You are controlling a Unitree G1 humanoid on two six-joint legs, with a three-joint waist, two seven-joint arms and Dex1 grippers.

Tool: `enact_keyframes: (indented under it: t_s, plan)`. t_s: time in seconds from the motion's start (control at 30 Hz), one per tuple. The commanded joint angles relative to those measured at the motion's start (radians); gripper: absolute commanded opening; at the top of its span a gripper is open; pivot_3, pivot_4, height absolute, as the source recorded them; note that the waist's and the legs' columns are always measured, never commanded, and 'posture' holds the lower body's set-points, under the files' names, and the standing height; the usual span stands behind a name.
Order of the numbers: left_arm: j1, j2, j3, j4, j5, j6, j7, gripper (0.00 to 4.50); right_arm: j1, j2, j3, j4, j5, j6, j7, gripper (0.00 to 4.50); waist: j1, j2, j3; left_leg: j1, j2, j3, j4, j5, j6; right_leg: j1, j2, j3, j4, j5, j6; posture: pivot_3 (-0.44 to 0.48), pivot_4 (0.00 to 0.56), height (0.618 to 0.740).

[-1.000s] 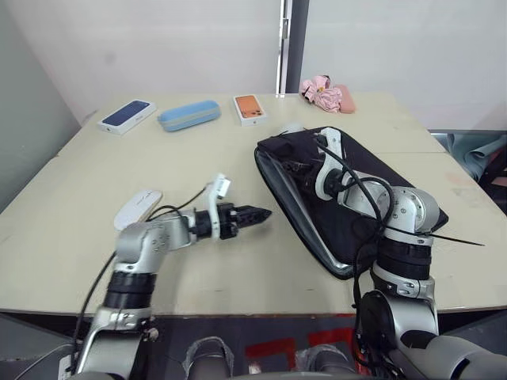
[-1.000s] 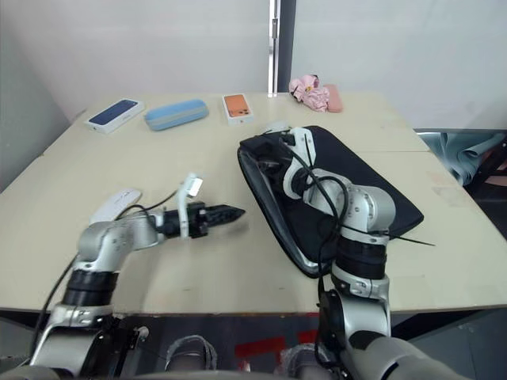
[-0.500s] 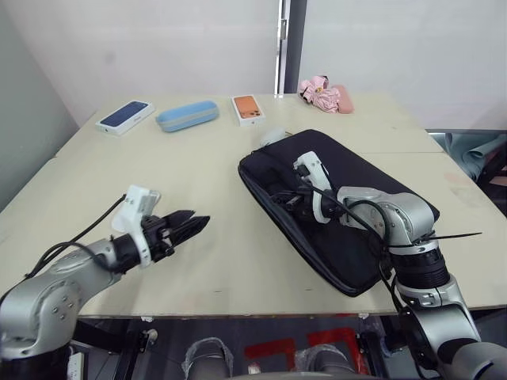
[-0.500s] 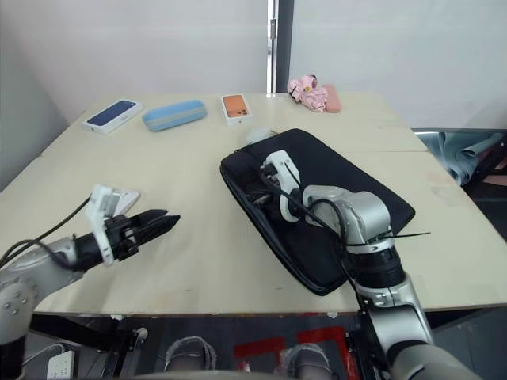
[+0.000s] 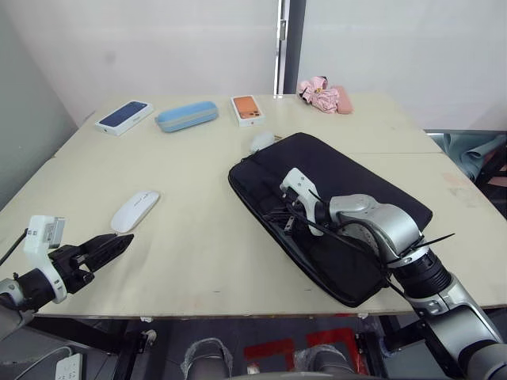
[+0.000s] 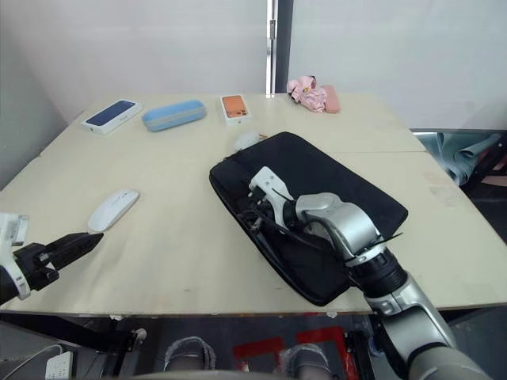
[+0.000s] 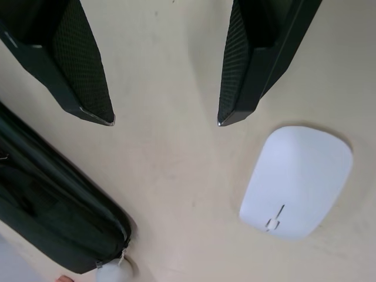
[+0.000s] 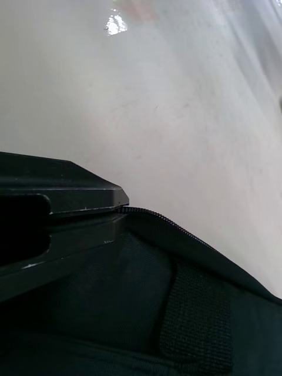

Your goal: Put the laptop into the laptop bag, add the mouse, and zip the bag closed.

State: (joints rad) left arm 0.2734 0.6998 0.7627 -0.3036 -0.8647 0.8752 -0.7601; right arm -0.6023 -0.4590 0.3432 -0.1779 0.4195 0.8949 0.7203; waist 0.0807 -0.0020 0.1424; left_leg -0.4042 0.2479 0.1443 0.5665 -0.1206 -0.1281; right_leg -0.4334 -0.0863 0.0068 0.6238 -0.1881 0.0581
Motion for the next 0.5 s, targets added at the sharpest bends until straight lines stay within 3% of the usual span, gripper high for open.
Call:
enact_keyframes:
  t_s: [0.03, 0.23, 0.4, 0.5]
  plan:
    - [0.017, 0.037, 0.051, 0.039, 0.033, -0.071, -0.031, 2.95, -0.004, -0.011, 0.002, 0.003, -0.041, -0.115, 0.051, 0.59, -0.001, 0.0, 0.0, 0.0, 0.0, 0.0, 0.0, 0.0, 0.0, 0.0, 0.0, 0.0, 0.0, 0.0, 0.0, 0.0, 0.15, 0.74]
    - [0.007, 0.11, 0.081, 0.15, 0.069, -0.144, -0.107, 2.95, -0.009, -0.046, -0.053, -0.003, -0.029, -0.176, 0.122, 2.62, 0.0, -0.002, -0.001, 0.001, 0.0, 0.0, 0.0, 0.0, 0.0, 0.0, 0.0, 0.001, 0.0, 0.0, 0.0, 0.0, 0.15, 0.74]
    - [-0.028, 0.224, 0.099, 0.315, 0.11, -0.198, -0.199, 2.95, -0.018, -0.209, -0.191, 0.009, 0.058, -0.222, 0.319, 4.34, 0.013, -0.002, -0.001, 0.001, 0.0, 0.0, 0.001, 0.0, 0.001, 0.001, 0.0, 0.0, 0.0, 0.0, 0.0, 0.0, 0.15, 0.74]
    - [-0.056, 0.314, 0.112, 0.432, 0.127, -0.21, -0.271, 2.95, -0.004, -0.371, -0.265, 0.045, 0.068, -0.271, 0.467, 4.34, 0.017, -0.002, -0.001, 0.001, 0.0, 0.0, 0.002, 0.0, 0.002, 0.001, 0.0, 0.001, 0.001, 0.0, -0.001, 0.0, 0.15, 0.74]
